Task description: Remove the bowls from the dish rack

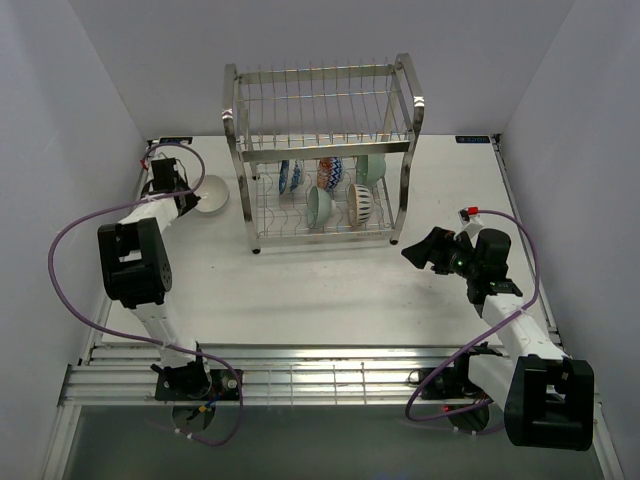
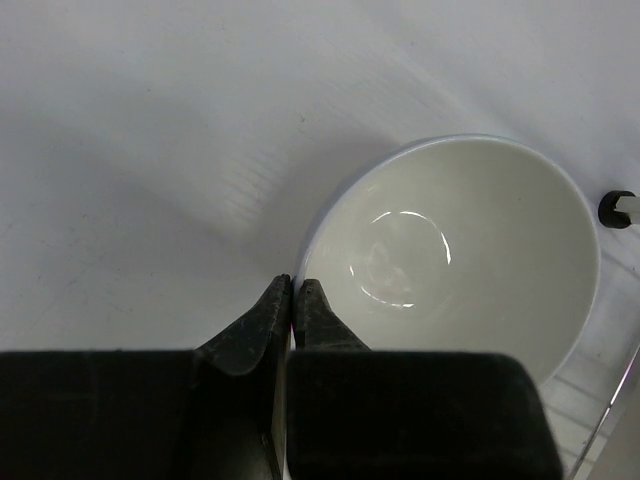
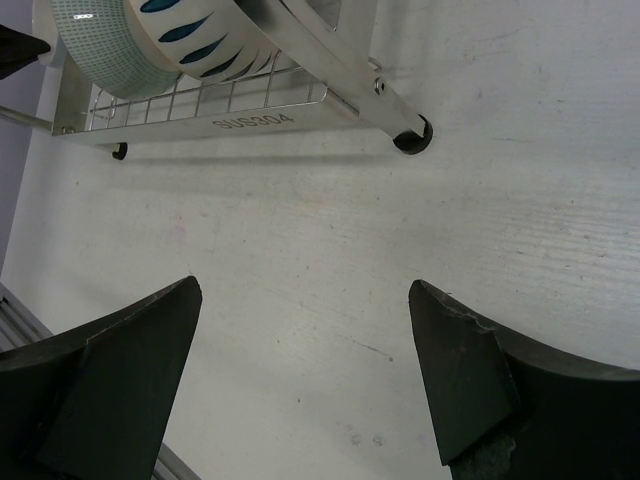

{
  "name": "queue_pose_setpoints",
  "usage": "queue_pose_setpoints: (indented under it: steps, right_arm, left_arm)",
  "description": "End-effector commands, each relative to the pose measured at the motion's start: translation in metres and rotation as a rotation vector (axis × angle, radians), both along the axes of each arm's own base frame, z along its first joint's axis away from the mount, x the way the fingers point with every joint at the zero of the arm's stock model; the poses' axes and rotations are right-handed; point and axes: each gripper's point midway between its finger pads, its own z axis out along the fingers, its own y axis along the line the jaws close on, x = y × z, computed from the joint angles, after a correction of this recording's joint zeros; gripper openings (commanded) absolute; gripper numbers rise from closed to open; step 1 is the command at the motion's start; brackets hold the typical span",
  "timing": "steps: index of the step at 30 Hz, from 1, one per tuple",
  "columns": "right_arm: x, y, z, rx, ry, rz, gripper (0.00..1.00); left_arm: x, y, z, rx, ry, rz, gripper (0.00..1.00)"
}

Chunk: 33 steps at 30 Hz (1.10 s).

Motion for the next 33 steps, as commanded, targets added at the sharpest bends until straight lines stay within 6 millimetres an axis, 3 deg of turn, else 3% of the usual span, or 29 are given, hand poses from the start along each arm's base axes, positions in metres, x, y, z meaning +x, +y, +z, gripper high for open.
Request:
queue_pose_setpoints:
  steps: [1,2,10,17,18,19,21,22,25,26,27,28,29,30,33]
  right_arm:
    - [0.001,0.0,0.0,-0.016,-0.022,0.005,0.9]
    - [0.001,0.0,0.0,-0.016,-0.02,0.005,0.9]
    - [0.001,0.0,-0.001,-0.014,-0.013,0.008,0.9]
    - [0.0,0.001,-0.002,-0.015,-0.008,0.011,0.9]
    - [0.0,0.0,-0.002,-0.017,-0.007,0.009,0.9]
    - [0.0,0.0,-0.002,-0.017,-0.005,0.009,0.9]
    - [0.0,0.0,-0.003,-0.017,-0.002,0.009,0.9]
    - [0.0,0.001,-0.003,-0.015,-0.005,0.013,0.9]
    - [0.001,0.001,-0.004,-0.011,0.001,0.015,0.9]
    - [0.001,0.001,-0.004,-0.011,-0.001,0.015,0.9]
    - [0.001,0.001,-0.004,-0.011,-0.001,0.015,0.9]
    - [0.001,0.001,-0.004,-0.012,-0.004,0.014,0.9]
    - [0.002,0.001,-0.003,-0.012,-0.005,0.013,0.9]
    - [0.001,0.002,-0.003,-0.011,-0.004,0.016,0.9]
    - [0.001,0.002,-0.003,-0.012,-0.007,0.018,0.9]
  left_arm:
    - [0.019,0.003,0.031,0.007,-0.088,-0.008,0.0]
    - [0.019,0.003,0.029,0.008,-0.081,-0.01,0.0]
    - [0.015,0.003,0.028,0.009,-0.071,-0.014,0.43]
    - [0.007,0.006,0.056,0.028,-0.101,0.01,0.49]
    - [0.005,0.007,0.064,0.033,-0.124,0.016,0.5]
    - [0.0,0.006,0.088,0.039,-0.177,0.018,0.5]
    - [-0.013,0.002,0.099,0.033,-0.207,0.017,0.5]
    - [-0.02,-0.003,0.125,0.025,-0.268,0.009,0.51]
    - [-0.044,-0.029,0.135,-0.056,-0.293,-0.08,0.5]
    - [-0.056,-0.039,0.157,-0.077,-0.351,-0.108,0.5]
    - [-0.065,-0.055,0.161,-0.117,-0.375,-0.168,0.5]
    - [-0.081,-0.064,0.145,-0.142,-0.354,-0.192,0.5]
    - [-0.097,-0.076,0.167,-0.143,-0.428,-0.232,0.5]
    - [-0.11,-0.089,0.153,-0.164,-0.427,-0.277,0.49]
    - [-0.14,-0.123,0.16,-0.183,-0.473,-0.383,0.49]
